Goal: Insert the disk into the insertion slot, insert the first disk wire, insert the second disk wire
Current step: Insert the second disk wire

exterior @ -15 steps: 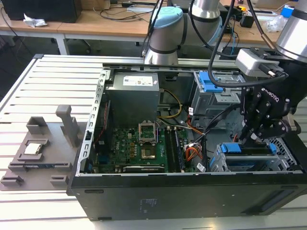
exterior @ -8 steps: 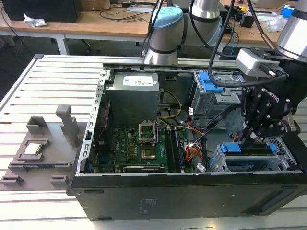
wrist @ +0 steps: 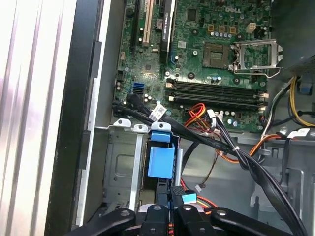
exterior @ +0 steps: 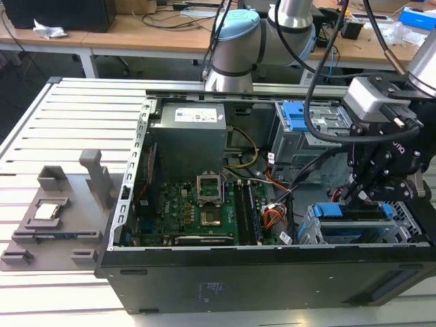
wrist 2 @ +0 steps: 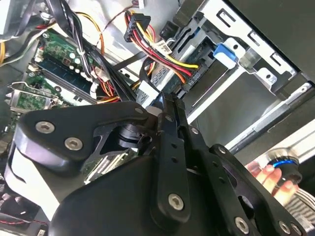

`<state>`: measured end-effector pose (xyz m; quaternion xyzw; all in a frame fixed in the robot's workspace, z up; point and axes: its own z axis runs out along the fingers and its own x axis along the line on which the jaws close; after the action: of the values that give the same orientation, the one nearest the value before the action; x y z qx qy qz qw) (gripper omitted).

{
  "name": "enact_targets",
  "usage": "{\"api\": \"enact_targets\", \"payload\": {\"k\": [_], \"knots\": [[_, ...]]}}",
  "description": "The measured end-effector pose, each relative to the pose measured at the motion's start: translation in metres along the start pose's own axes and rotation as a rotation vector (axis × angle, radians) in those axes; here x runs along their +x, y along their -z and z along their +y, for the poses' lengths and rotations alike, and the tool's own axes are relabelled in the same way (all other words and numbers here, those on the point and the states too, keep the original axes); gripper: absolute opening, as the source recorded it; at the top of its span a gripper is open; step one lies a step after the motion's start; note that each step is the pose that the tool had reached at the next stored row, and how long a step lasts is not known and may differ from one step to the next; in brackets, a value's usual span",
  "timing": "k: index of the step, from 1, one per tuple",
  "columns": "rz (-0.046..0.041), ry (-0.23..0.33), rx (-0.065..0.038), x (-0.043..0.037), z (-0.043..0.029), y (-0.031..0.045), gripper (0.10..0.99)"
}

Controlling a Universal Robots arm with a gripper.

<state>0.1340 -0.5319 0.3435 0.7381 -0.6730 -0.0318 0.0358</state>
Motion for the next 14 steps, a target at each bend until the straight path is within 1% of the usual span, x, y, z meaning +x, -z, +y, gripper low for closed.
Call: {"api": "enact_targets", "payload": {"k": [1, 3, 6, 7, 9, 11, 14], "knots": [[-0.0098, 0.001, 0.001, 0.0008, -0.0002, 0.0, 0.145], [-0.0195, -0.001, 0.002, 0.0012, -0.0008, 0.0001, 0.145], [-0.0209, -0.009, 0.0, 0.0029, -0.0029, 0.0002, 0.145], [-0.0219, -0.019, -0.001, 0.0042, -0.0032, 0.0003, 0.145], [-0.0252, -0.053, -0.001, 0.0044, -0.0033, 0.0003, 0.145], [-0.0272, -0.072, -0.002, 0.0045, -0.0044, 0.0003, 0.145], [-0.0276, -0.078, -0.003, 0.0051, -0.0074, 0.0007, 0.145]]}}
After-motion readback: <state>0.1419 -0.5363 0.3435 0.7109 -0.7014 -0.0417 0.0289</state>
